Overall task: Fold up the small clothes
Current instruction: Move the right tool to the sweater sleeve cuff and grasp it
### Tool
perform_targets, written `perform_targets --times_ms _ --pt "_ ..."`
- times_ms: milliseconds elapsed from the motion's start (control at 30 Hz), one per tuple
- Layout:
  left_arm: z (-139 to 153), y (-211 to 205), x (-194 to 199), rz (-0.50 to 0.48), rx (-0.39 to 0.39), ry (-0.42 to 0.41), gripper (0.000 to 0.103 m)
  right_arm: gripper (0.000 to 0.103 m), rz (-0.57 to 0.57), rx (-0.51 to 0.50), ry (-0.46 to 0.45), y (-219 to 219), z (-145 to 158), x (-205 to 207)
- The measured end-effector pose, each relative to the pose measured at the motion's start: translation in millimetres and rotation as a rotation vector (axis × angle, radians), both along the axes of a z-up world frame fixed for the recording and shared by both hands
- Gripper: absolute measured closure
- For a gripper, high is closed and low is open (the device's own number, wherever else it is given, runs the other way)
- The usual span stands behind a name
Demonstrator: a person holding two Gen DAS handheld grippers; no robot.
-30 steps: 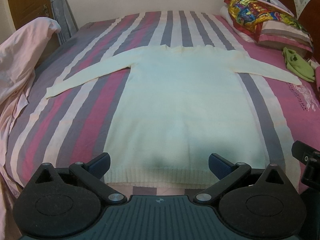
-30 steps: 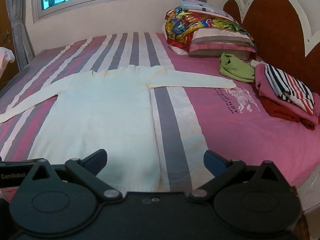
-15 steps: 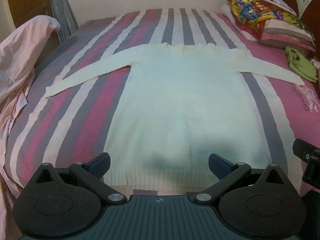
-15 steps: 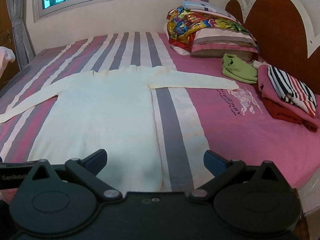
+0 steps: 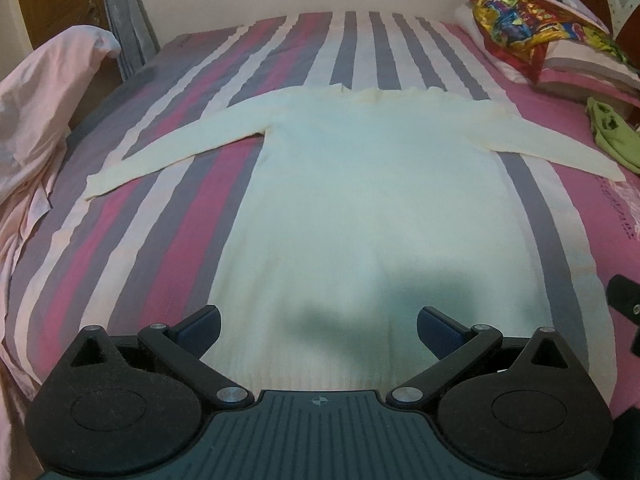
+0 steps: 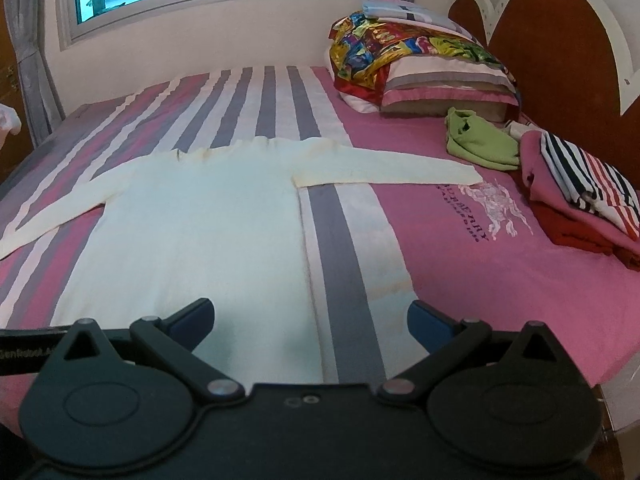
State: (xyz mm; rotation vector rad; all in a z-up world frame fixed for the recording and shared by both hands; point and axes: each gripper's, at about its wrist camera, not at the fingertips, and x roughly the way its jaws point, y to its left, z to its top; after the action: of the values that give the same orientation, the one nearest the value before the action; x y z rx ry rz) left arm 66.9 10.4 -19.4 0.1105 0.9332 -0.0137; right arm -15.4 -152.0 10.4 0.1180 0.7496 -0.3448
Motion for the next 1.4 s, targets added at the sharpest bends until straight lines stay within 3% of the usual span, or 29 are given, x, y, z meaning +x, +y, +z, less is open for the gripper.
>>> perform_targets --times_ms 433,700,967,1400 --pt "-14.2 -22.3 62.0 0.008 0.017 0.001 0.000 0.001 -0.041 0.000 -0.014 -42.8 -14.2 52.0" --pt "-29.4 -40.6 115.5 0.023 0.021 0.013 0.000 0.010 -0.074 0.007 0.003 -80.8 -36.1 96.4" --pt "-48.7 -66.2 177.0 0.016 0.031 0.027 0.000 0.026 -0.140 0.085 0.048 -134.1 -66.3 148.5" --pt "-84.0 -100.7 265.1 0.037 0.051 0.042 0.000 0.031 -0.278 0.138 0.096 -230.0 -116.4 225.5"
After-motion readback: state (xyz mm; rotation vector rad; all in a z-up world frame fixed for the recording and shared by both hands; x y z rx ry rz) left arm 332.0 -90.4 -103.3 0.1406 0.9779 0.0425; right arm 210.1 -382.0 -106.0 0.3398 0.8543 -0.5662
